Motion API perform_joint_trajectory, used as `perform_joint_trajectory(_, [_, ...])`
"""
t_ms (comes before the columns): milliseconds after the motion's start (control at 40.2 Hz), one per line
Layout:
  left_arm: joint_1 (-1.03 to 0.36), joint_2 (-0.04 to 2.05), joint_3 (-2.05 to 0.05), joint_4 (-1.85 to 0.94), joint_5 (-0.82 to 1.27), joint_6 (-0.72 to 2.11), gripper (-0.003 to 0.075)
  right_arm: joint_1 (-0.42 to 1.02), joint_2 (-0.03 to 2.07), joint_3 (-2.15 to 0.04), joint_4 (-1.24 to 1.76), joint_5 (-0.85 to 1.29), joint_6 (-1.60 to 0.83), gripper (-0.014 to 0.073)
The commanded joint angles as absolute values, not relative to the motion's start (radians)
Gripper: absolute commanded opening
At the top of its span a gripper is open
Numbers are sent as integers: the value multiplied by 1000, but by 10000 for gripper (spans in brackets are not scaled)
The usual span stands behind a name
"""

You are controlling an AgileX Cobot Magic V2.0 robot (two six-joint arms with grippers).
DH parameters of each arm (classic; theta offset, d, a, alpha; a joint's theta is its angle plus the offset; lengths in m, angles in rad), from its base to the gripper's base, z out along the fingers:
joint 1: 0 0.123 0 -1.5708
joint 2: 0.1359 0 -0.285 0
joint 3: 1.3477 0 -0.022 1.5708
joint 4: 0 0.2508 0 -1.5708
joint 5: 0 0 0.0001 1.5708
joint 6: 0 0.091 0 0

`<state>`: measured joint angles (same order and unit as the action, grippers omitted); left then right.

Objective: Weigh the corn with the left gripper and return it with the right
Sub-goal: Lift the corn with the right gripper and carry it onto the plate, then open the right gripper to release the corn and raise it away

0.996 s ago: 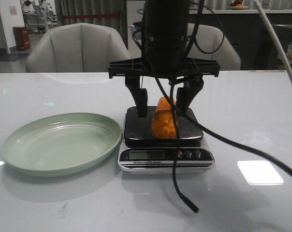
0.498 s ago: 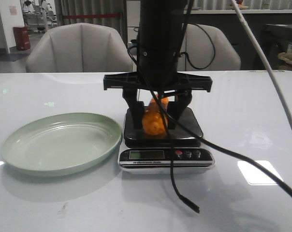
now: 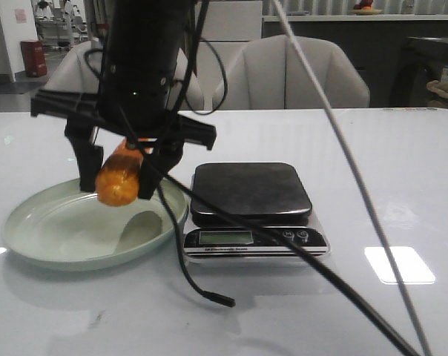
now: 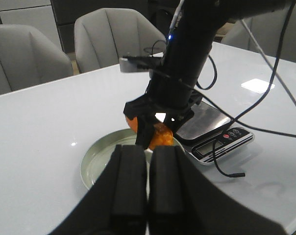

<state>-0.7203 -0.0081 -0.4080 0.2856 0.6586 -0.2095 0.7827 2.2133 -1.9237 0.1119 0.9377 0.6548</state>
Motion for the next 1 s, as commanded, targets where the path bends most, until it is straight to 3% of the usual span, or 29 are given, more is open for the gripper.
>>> perform_joint_trajectory(0, [-722,-24,-431,291,574,-214,121,792,2176,-1958,137,899,645,187])
perform_joint_trajectory(398, [-722,-24,-431,291,574,-214,121,818,2212,-1963,147,847,645,598])
perform_joint_trajectory(623, [-722,-24,-431,291,574,-214,121,792,2194,-1964,147,891,621,610])
perform_joint_trajectory(971, [-722,-24,-431,291,574,-214,121,703,2053,-1964,248,1043,244,610])
